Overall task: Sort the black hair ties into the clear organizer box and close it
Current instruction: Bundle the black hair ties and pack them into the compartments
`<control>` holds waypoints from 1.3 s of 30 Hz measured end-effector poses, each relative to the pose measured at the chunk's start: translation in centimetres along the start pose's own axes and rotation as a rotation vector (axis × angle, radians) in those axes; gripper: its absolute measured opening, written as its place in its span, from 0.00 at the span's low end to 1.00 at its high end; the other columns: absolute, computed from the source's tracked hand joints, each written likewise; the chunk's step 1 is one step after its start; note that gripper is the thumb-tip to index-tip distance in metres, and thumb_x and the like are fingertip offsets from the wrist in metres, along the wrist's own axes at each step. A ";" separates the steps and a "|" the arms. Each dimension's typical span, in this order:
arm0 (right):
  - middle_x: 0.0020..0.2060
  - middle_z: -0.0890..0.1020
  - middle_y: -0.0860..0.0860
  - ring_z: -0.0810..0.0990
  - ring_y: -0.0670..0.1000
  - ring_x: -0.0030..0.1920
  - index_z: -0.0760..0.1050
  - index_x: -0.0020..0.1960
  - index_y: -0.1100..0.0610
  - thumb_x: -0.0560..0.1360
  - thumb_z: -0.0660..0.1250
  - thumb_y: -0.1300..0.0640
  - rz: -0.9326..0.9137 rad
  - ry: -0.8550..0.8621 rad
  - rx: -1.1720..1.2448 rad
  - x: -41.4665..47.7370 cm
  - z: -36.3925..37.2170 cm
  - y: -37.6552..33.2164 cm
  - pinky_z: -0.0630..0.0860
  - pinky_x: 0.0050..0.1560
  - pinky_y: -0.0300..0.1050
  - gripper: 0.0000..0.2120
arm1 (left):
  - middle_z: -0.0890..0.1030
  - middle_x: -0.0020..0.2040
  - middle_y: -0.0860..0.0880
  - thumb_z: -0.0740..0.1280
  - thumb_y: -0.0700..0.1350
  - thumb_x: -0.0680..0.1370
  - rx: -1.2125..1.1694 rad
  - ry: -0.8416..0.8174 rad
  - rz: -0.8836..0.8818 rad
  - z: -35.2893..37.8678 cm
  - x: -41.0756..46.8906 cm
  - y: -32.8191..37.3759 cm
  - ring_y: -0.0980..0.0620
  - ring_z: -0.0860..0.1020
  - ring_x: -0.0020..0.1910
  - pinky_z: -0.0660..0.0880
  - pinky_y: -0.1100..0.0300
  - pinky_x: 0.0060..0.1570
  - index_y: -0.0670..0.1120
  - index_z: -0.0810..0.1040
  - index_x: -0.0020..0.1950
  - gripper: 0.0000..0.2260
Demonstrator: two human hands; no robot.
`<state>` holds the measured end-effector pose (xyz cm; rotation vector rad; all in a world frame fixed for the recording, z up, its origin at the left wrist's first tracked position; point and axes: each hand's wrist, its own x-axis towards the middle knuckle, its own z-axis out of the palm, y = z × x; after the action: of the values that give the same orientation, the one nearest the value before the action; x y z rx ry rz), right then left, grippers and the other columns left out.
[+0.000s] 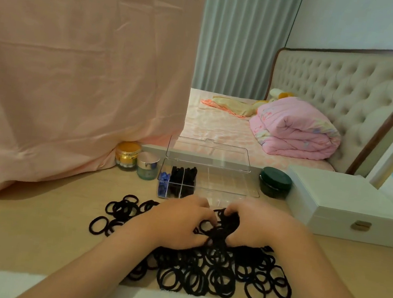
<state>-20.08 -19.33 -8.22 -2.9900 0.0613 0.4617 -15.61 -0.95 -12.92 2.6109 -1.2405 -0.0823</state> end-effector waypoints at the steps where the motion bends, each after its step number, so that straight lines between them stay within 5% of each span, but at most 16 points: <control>1: 0.65 0.75 0.47 0.77 0.49 0.59 0.68 0.74 0.44 0.71 0.75 0.48 -0.006 0.005 0.012 0.3 0.4 -0.3 0.79 0.58 0.46 0.34 | 0.72 0.63 0.56 0.67 0.58 0.78 0.010 0.013 -0.013 0.1 -0.3 -0.2 0.57 0.72 0.58 0.73 0.60 0.55 0.58 0.74 0.68 0.18; 10: 0.59 0.81 0.47 0.81 0.48 0.56 0.77 0.68 0.48 0.78 0.70 0.58 -0.198 0.098 0.074 1.0 0.7 -2.5 0.79 0.59 0.44 0.19 | 0.76 0.63 0.61 0.65 0.48 0.80 -0.129 0.249 -0.162 0.1 -3.1 -1.9 0.64 0.73 0.60 0.73 0.60 0.63 0.58 0.74 0.68 0.16; 16: 0.37 0.87 0.47 0.85 0.45 0.38 0.86 0.51 0.48 0.74 0.75 0.58 -0.291 0.207 0.542 0.5 -0.1 -1.6 0.82 0.45 0.38 0.08 | 0.81 0.56 0.59 0.58 0.43 0.74 -0.664 0.402 -0.192 0.6 -3.9 -1.4 0.61 0.77 0.59 0.74 0.56 0.63 0.57 0.76 0.66 0.22; 24: 0.35 0.86 0.47 0.75 0.41 0.25 0.87 0.50 0.52 0.74 0.76 0.55 -0.232 0.283 1.050 0.7 1.0 -3.4 0.71 0.27 0.34 0.05 | 0.86 0.41 0.51 0.72 0.41 0.77 -0.938 0.458 -0.282 -0.2 -3.0 -1.5 0.54 0.84 0.42 0.77 0.61 0.48 0.52 0.83 0.55 0.09; 31: 0.40 0.86 0.49 0.79 0.49 0.35 0.85 0.52 0.42 0.80 0.68 0.54 -0.275 0.276 0.796 0.8 0.4 -2.3 0.78 0.42 0.43 0.09 | 0.80 0.32 0.60 0.69 0.44 0.79 -0.831 0.428 -0.412 -1.8 -3.6 -2.8 0.64 0.77 0.34 0.72 0.66 0.43 0.54 0.85 0.49 0.06; 33: 0.32 0.83 0.43 0.75 0.44 0.29 0.85 0.55 0.45 0.81 0.66 0.60 -0.329 0.142 0.739 0.5 -0.4 -1.3 0.73 0.34 0.35 0.13 | 0.81 0.32 0.61 0.68 0.44 0.80 -0.831 0.396 -0.418 -2.6 -4.0 -3.2 0.66 0.76 0.32 0.71 0.64 0.44 0.50 0.85 0.46 0.07; 35: 0.29 0.80 0.42 0.74 0.41 0.28 0.84 0.59 0.45 0.81 0.65 0.60 -0.356 0.039 0.586 0.2 -0.7 -0.9 0.72 0.33 0.34 0.14 | 0.84 0.38 0.60 0.68 0.45 0.80 -0.788 0.284 -0.368 -3.3 -4.5 -3.8 0.66 0.79 0.38 0.73 0.60 0.50 0.50 0.86 0.48 0.07; 39: 0.40 0.81 0.47 0.79 0.45 0.39 0.74 0.71 0.43 0.78 0.70 0.52 -0.317 0.006 0.183 1.1 1.0 -2.4 0.80 0.49 0.44 0.21 | 0.85 0.49 0.60 0.68 0.49 0.80 -0.474 0.113 -0.279 -3.5 -4.9 -4.0 0.60 0.81 0.50 0.78 0.56 0.58 0.60 0.84 0.56 0.09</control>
<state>-19.22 -16.84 -9.25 -2.7506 -0.3446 0.3857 -15.14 5.95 -10.78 2.3114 -0.7051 -0.2435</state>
